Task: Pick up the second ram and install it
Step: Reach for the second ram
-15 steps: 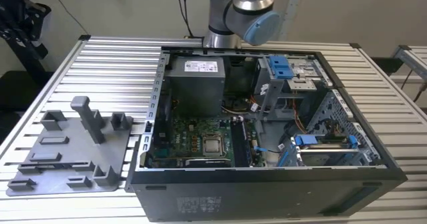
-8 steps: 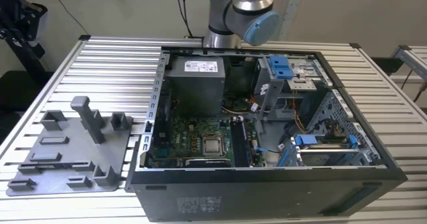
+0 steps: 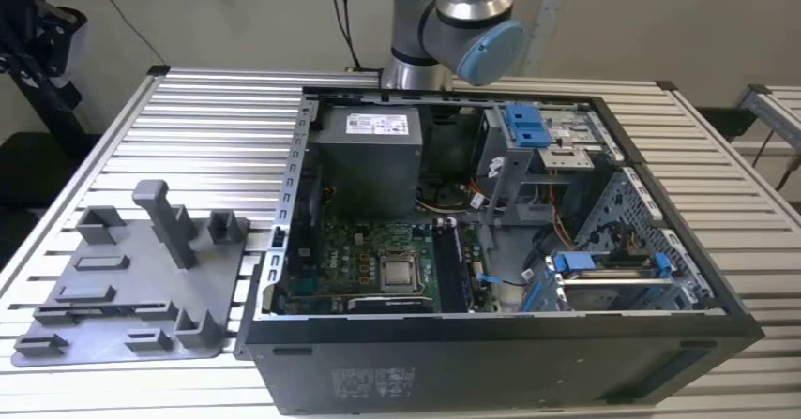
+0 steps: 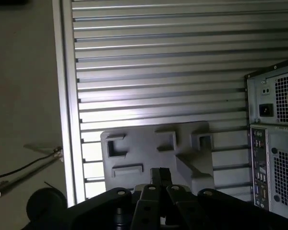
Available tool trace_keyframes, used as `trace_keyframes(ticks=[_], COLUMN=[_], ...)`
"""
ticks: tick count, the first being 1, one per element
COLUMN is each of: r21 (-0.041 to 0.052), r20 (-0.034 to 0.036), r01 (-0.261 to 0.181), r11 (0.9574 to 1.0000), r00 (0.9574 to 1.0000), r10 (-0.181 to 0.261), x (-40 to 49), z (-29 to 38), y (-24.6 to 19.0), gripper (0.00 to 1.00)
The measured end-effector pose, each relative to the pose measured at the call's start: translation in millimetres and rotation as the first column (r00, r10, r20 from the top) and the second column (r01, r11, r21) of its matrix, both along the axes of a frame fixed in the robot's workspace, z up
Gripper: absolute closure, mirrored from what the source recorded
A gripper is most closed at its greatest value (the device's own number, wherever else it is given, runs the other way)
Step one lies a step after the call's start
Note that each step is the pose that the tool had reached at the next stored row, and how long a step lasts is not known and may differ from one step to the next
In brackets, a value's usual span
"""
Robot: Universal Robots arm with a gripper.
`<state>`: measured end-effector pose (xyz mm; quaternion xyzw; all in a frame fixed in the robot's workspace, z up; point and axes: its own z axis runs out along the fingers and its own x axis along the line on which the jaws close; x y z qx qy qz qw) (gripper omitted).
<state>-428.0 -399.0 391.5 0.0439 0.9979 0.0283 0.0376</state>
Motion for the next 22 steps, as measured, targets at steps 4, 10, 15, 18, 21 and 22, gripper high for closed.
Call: trace_keyframes(ticks=[4,10,15,18,21,22], r21=[0.0001,0.0001,0.0000,0.0000,0.0000,0.0000], r20=[0.0001,0.0001,0.0001,0.0001,0.0000,0.0000], r01=[0.000,0.000,0.000,0.000,0.000,0.000], r11=[1.0000,1.0000,1.0000,1.0000,1.0000,1.0000], r00=[1.0000,1.0000,1.0000,1.0000,1.0000,1.0000], r10=[0.000,0.000,0.000,0.000,0.000,0.000], x=[-3.7,-8.0,-10.6,-11.9,-13.1,-13.5], z=[0.0,0.0,0.0,0.0,0.0,0.0], y=[-2.7,-9.5,-14.1,-16.4,-18.6,-19.3], gripper=[0.89,0.89,0.89,0.89,0.89,0.89])
